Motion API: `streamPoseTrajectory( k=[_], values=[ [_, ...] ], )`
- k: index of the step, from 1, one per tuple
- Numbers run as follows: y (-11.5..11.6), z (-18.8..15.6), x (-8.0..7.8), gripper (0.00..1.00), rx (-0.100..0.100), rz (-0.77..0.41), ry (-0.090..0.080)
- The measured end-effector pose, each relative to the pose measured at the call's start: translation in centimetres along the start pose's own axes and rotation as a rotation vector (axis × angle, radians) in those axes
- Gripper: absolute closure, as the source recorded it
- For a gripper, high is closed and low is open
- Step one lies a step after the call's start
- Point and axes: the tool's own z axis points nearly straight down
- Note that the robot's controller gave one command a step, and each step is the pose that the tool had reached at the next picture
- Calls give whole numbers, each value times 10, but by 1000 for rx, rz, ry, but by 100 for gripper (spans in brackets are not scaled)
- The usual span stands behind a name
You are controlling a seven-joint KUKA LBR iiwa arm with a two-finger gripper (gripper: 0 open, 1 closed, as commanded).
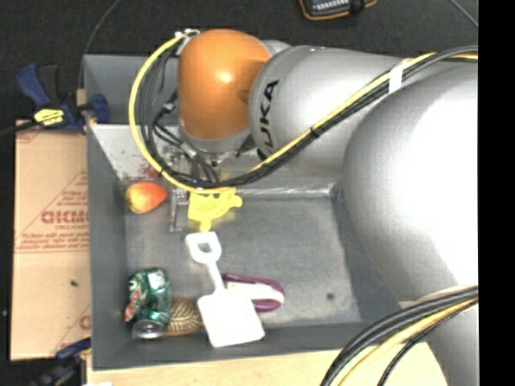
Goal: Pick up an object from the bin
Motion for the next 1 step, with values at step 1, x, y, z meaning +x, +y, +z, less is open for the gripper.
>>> streamPoseTrajectory(
  k=[1],
  values=[
    [-1, -6, -2, 0, -2, 5, -8]
  ],
)
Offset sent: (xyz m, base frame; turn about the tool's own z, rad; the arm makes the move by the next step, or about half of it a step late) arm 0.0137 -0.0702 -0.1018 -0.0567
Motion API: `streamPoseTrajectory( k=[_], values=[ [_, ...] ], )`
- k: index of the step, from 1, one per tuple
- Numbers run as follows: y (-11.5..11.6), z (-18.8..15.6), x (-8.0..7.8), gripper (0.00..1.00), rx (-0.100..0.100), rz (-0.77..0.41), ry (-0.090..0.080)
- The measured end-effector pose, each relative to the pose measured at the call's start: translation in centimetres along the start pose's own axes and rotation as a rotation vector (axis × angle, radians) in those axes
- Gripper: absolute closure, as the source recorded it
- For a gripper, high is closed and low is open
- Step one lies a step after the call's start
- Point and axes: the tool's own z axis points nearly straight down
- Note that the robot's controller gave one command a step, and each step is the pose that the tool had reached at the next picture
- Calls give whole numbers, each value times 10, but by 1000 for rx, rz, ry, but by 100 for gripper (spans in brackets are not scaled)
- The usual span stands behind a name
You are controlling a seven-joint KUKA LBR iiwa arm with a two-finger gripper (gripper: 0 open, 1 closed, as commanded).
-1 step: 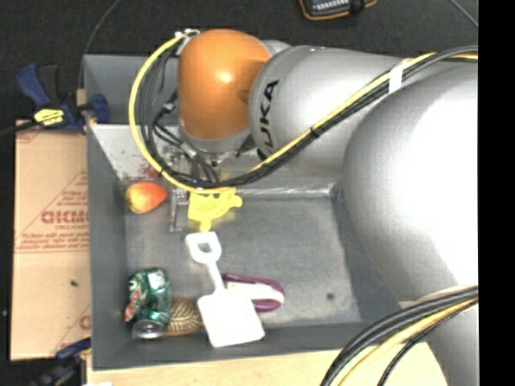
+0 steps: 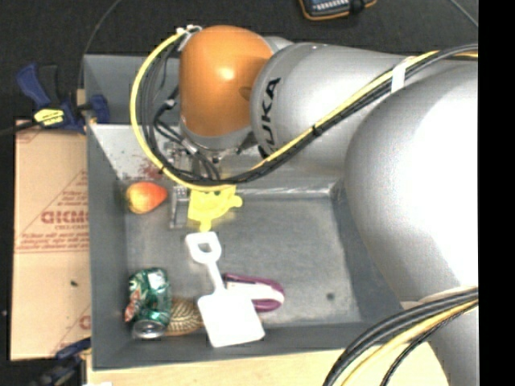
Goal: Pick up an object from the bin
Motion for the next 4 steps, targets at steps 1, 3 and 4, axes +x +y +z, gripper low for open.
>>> streamPoseTrajectory(
  k=[1, 3, 4],
  values=[
    [-74, 110, -12, 0, 2, -57, 4],
    [-72, 104, -14, 0, -1, -70, -3],
    [-81, 105, -12, 0, -4, -342, -22]
  ],
)
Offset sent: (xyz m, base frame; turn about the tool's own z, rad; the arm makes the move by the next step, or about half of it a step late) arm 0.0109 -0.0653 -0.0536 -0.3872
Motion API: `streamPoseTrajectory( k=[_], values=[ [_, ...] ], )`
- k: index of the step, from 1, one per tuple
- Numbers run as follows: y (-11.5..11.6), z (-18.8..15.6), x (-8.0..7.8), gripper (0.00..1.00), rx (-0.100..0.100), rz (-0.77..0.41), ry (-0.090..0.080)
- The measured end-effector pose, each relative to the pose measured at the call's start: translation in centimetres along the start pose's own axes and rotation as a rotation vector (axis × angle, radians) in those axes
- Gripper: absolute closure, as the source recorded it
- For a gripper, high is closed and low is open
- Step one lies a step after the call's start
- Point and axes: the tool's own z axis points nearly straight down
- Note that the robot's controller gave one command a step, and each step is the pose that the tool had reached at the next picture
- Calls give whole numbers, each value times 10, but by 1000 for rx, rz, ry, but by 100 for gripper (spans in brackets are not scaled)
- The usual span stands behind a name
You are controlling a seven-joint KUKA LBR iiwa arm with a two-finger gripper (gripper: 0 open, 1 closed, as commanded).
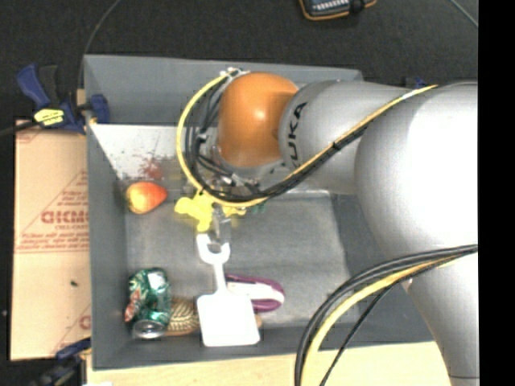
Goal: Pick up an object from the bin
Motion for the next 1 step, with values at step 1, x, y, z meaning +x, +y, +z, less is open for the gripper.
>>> streamPoseTrajectory(
  k=[1],
  values=[
    [4, -3, -5, 100, 2, 219, 5]
  ],
)
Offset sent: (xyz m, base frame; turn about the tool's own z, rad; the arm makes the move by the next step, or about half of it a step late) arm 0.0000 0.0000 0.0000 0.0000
